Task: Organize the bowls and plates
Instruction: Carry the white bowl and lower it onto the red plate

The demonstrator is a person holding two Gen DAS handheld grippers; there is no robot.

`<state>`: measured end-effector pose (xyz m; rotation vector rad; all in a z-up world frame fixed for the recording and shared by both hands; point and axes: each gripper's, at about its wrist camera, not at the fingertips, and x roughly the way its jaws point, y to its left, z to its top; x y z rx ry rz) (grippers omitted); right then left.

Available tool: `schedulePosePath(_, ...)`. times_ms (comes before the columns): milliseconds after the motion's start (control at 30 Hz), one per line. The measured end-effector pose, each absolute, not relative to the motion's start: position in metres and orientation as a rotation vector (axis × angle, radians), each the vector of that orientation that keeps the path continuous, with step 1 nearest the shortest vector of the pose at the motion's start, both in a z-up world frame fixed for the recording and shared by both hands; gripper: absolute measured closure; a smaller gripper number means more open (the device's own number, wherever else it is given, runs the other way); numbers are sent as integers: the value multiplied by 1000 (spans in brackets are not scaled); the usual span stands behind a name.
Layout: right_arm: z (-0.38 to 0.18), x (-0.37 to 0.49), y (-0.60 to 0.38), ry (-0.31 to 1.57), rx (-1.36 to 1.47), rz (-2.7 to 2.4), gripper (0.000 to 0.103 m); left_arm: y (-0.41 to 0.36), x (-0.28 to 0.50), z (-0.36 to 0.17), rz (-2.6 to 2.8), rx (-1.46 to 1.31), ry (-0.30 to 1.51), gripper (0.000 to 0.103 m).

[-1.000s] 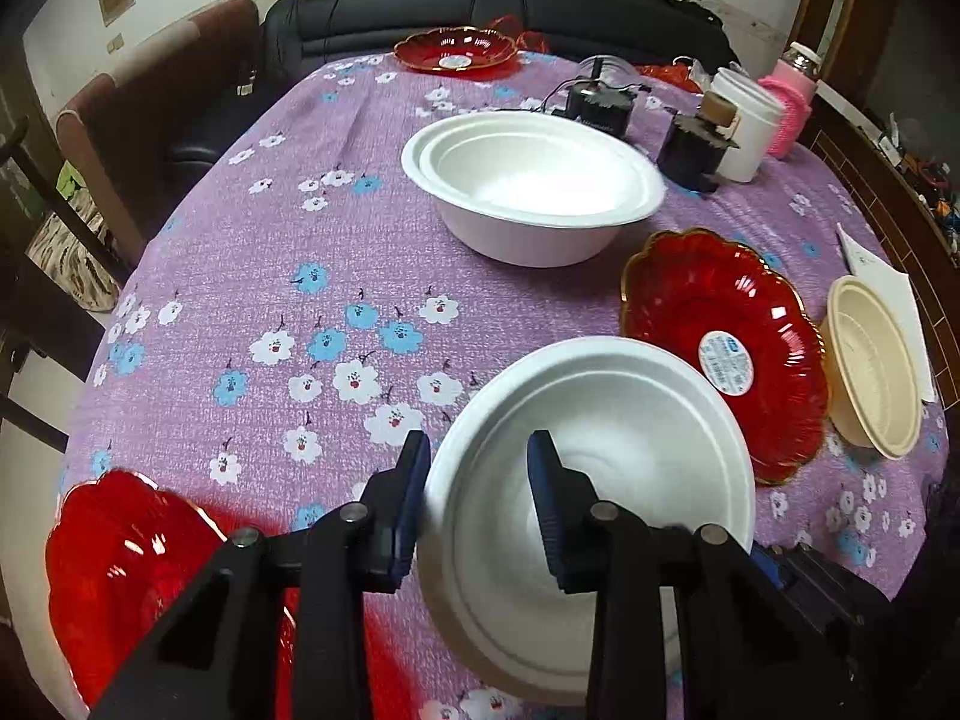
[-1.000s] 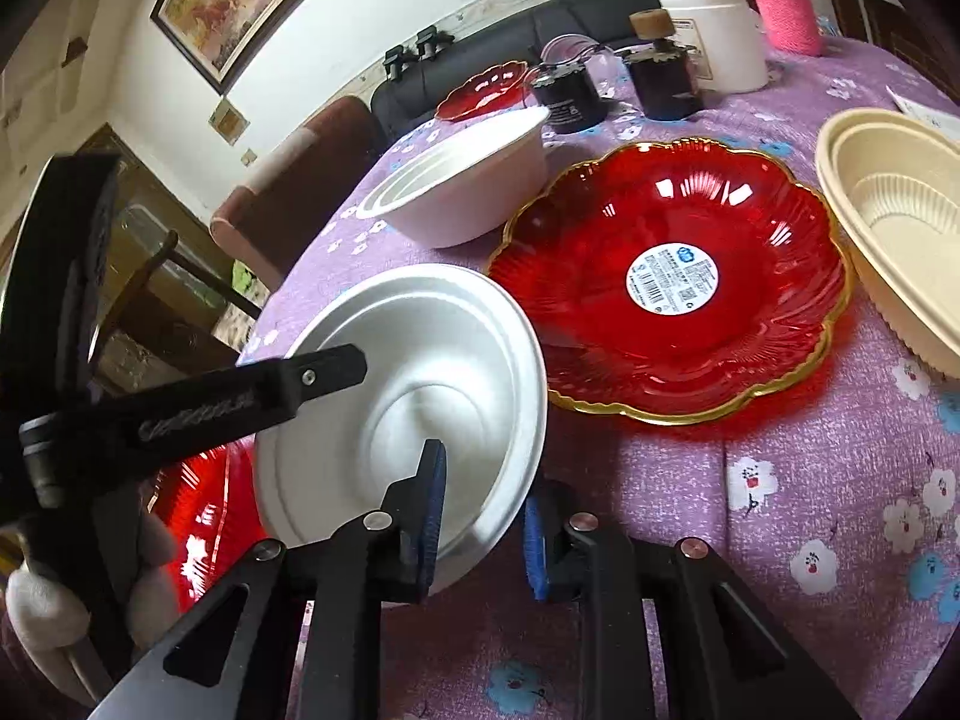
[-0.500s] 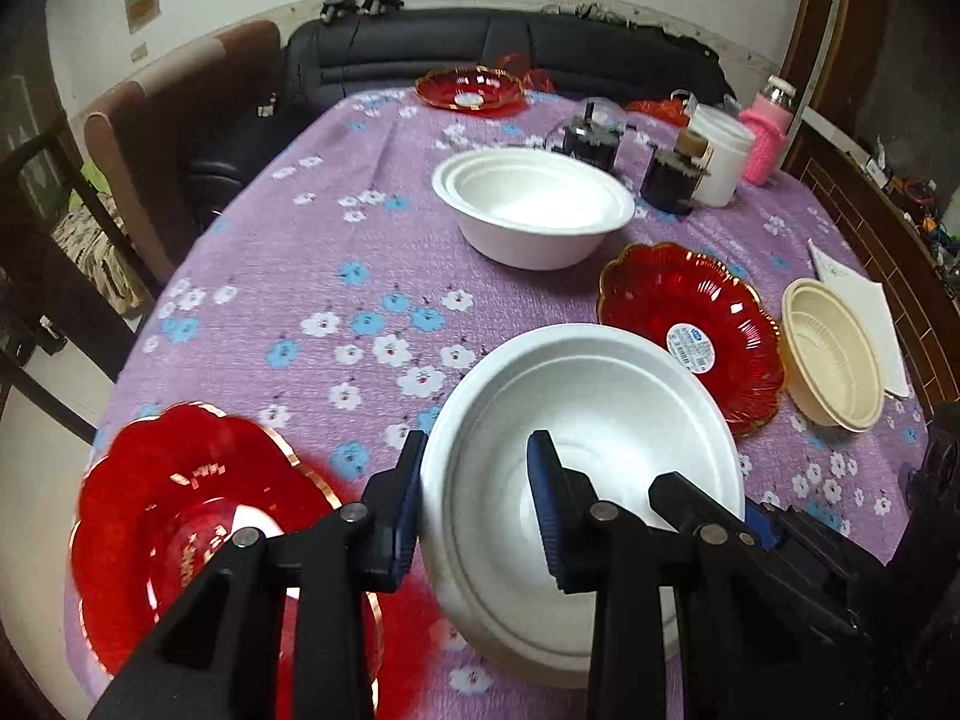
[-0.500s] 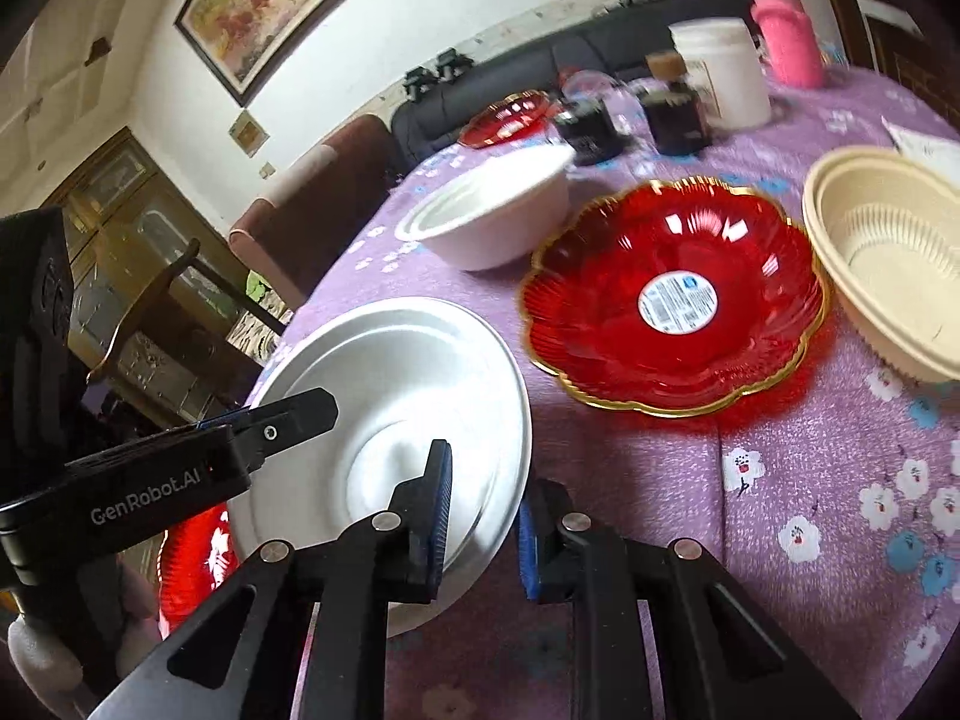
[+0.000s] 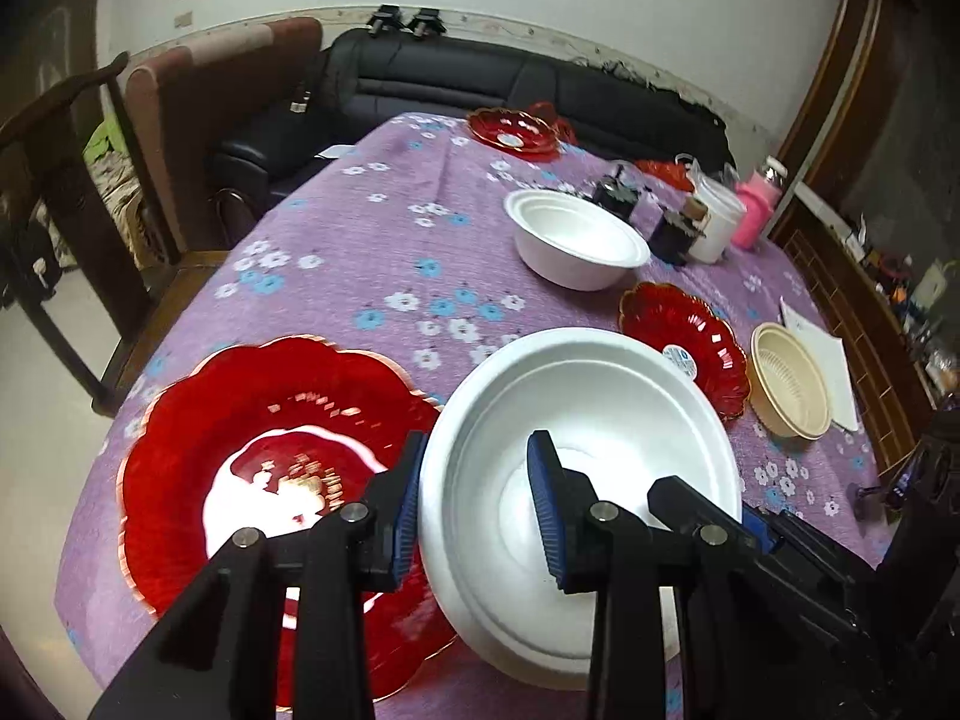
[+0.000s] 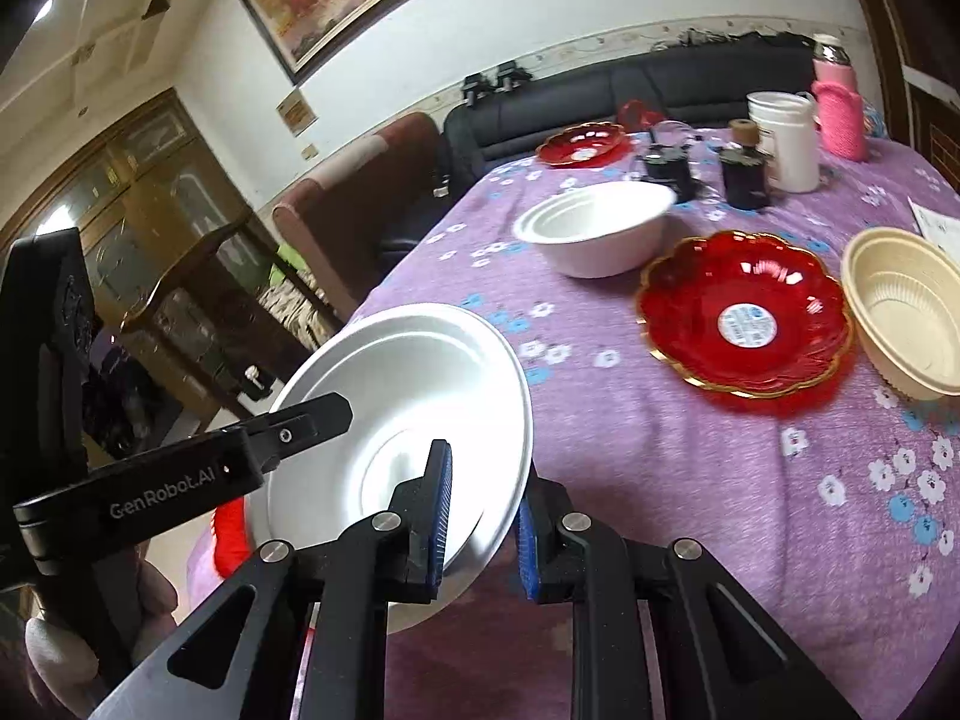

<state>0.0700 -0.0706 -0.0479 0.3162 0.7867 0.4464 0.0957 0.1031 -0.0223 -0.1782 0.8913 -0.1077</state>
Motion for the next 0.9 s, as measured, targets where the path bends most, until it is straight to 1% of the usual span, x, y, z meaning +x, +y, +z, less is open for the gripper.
schedulePosePath(167,-45,63,-33,803,240,476,82,140,80,-24,-81,-236,870,70)
schedulePosePath(467,-53,67,29,855,155,543,82,198,73,-45,8,-310,895,70)
schedulePosePath(900,-93,99,67,971,105,524,82,226,99,-89,73,-330,991,70)
